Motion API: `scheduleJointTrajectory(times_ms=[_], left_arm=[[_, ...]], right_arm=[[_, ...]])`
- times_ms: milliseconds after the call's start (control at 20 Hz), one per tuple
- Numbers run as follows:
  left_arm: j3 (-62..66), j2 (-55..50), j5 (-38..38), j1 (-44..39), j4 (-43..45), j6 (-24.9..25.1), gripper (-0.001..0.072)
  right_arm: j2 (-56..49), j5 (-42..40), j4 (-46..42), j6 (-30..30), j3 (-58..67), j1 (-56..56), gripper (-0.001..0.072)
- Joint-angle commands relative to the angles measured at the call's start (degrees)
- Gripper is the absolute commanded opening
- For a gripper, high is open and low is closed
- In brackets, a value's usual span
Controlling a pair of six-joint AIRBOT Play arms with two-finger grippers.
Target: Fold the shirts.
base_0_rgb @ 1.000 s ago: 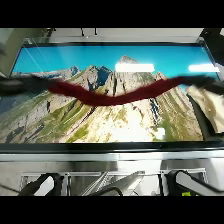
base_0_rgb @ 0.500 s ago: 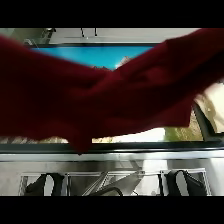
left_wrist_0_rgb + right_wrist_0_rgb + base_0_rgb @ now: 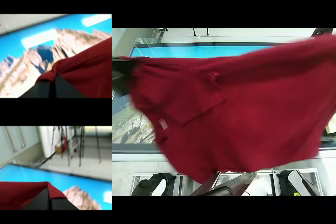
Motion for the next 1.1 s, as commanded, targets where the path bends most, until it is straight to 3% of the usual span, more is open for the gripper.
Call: scheduleJointTrajectory(times_ms=[0,150,300,450,600,850,1050], left_arm=[[-1.77,-16.7,3.85,-4.55,2.32,0.76,0.0013],[4.76,-32.06,3.74,-4.92,2.43,0.72,0.0013],[13.22,-43.76,2.27,-3.72,2.32,-0.96,0.0013],[21.88,-52.17,-0.52,-3.04,2.43,-2.32,0.0013],[30.14,-58.03,-4.92,-2.25,2.69,-4.04,0.0013],[29.2,-58.42,-8.68,-1.16,11.5,-8.59,0.0013],[25.4,-58.49,-12.07,-0.79,11.47,-8.55,0.0013]], right_arm=[[-8.87,-3.58,-7.08,-2.36,-13.94,8.7,0.0017],[-19.71,-18.75,-15.78,-1.66,-19.63,20.0,0.0017],[-31.69,-26.69,-13.14,-1.27,-17.0,22.99,0.0016],[-42.86,-25.55,-9.75,-1.25,-9.35,23.28,0.0017],[-49.77,-21.68,-9.57,2.71,0.7,23.17,0.0017],[-51.78,-17.51,-20.24,9.4,4.85,23.19,0.0017],[-51.78,-15.61,-27.21,12.57,4.85,23.17,0.0017]])
